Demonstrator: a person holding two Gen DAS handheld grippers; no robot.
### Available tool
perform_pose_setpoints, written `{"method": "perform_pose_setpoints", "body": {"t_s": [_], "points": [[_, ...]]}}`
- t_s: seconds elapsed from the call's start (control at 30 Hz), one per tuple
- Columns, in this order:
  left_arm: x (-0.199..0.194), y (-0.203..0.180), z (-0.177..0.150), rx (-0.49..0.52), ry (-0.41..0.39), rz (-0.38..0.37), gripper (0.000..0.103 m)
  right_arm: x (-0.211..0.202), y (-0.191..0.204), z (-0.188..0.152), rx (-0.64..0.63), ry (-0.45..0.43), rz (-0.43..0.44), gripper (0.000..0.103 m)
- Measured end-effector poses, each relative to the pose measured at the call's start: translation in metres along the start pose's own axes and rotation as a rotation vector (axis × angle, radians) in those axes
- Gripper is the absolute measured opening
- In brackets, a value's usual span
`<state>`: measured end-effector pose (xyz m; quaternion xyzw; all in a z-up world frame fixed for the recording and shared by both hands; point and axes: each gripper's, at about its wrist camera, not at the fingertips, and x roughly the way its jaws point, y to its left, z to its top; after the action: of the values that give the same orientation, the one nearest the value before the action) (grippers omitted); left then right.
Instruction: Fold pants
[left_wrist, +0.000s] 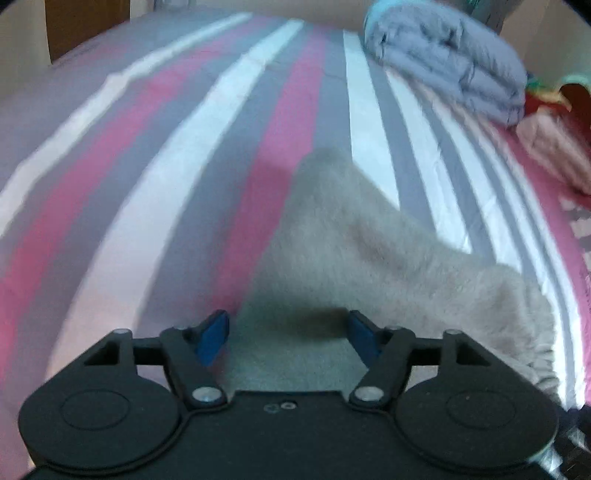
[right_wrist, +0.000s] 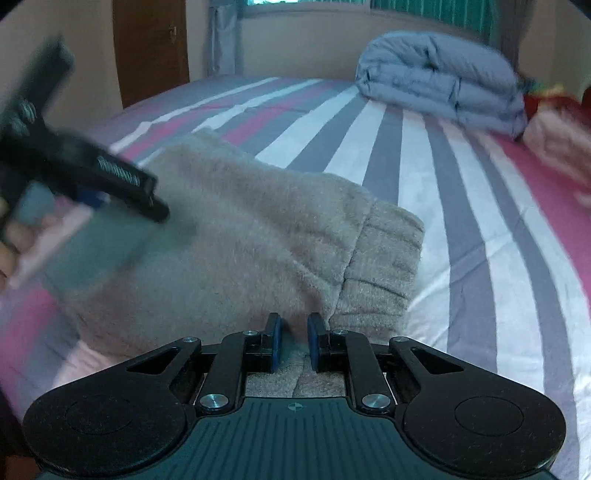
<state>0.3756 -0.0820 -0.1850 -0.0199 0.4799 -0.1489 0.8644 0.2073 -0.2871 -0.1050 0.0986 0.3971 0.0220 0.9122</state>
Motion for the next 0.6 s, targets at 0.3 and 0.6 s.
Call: {"method": "perform_pose_setpoints", "body": {"t_s": [0.3,0.6], "points": [[0.025,0.029,-0.005,0.001,0.116,-0.100,0.072,0.031,-0.110,0.012,0.522,0.065,0.177,0.102],[0.014,0.022,-0.009,-0.055,0.048,-0.189,0.015,0.060,-0.128,-0.009,0.780,0.084,0.363,0.049]]}}
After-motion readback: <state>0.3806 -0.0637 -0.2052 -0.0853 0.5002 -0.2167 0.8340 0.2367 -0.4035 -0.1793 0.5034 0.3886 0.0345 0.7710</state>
